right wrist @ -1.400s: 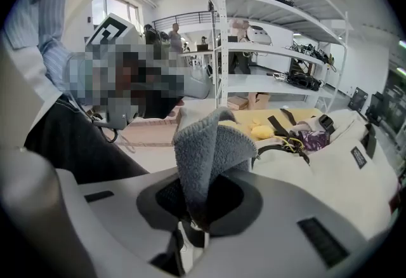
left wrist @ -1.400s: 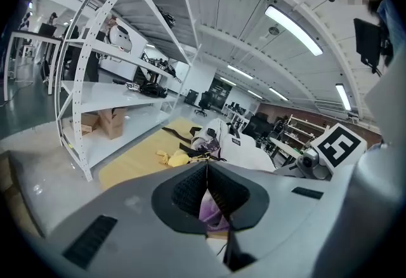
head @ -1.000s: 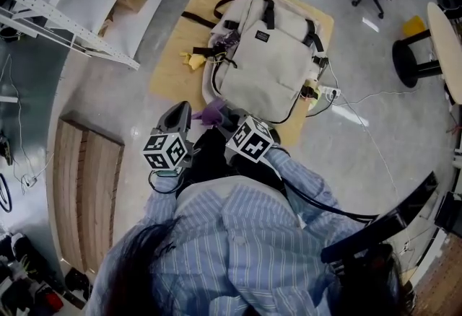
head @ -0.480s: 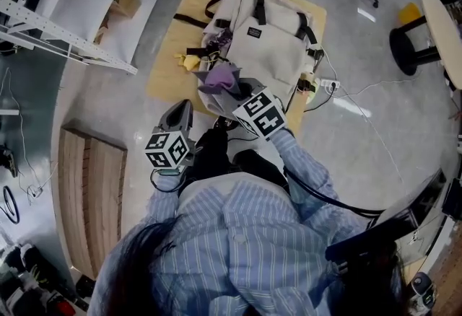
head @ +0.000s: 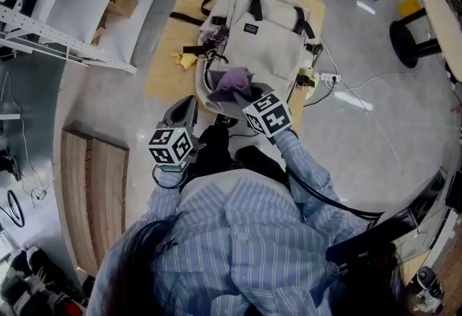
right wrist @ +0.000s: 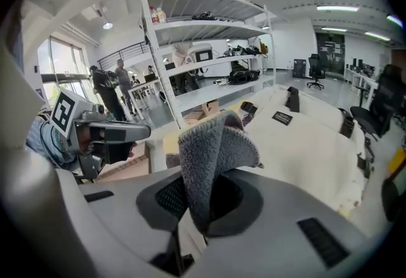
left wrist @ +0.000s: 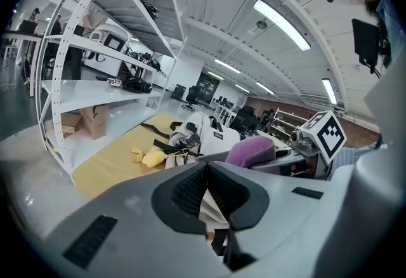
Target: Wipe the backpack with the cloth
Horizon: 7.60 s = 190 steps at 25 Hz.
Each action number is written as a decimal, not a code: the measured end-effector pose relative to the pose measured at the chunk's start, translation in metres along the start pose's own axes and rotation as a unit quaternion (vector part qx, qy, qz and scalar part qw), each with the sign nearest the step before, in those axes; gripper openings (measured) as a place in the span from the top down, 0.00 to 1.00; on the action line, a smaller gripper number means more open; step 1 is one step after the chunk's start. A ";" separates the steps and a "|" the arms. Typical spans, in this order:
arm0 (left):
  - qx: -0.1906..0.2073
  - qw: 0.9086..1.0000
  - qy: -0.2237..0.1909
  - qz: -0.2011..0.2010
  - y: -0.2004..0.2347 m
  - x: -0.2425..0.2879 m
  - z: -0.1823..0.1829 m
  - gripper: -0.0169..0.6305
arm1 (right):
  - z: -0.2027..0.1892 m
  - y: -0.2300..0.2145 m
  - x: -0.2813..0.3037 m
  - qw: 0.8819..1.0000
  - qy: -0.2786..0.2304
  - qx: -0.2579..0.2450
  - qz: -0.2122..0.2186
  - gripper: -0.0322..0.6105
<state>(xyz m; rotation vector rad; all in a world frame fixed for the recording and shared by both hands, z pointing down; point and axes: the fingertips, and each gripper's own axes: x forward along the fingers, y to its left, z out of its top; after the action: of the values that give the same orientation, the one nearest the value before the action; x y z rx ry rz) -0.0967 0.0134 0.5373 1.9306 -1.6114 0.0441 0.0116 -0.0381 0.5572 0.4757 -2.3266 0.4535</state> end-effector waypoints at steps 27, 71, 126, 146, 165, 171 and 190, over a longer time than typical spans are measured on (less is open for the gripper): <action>0.030 0.996 0.044 -0.074 -0.058 0.034 -0.016 0.97 | -0.124 -0.096 -0.149 0.974 -0.005 0.161 -0.159 0.87; 0.045 0.988 0.073 -0.131 0.022 0.074 0.032 0.97 | -0.004 -0.107 -0.022 0.968 -0.027 0.178 -0.176 0.87; 0.029 0.996 0.047 -0.074 0.060 0.069 0.057 0.97 | 0.125 -0.075 0.098 0.997 -0.005 0.050 -0.053 0.87; 0.061 0.987 0.076 -0.125 -0.016 0.095 0.034 0.97 | -0.001 -0.165 -0.050 0.967 -0.033 0.185 -0.170 0.87; 0.052 0.988 0.076 -0.128 -0.072 0.107 0.011 0.97 | -0.097 -0.210 -0.140 0.944 -0.017 0.251 -0.216 0.87; 0.046 0.989 0.072 -0.119 -0.059 0.105 0.015 0.97 | -0.018 -0.195 -0.151 0.955 -0.082 0.203 -0.199 0.87; 0.021 0.997 0.049 -0.051 0.065 0.073 0.057 0.97 | 0.172 -0.101 0.062 0.993 -0.081 0.074 -0.038 0.87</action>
<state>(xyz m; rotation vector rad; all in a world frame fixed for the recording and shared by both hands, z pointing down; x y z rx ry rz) -0.1562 -0.0821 0.5484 2.0081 -1.4564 0.1296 -0.0834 -0.2156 0.5010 0.6926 -2.4296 0.5731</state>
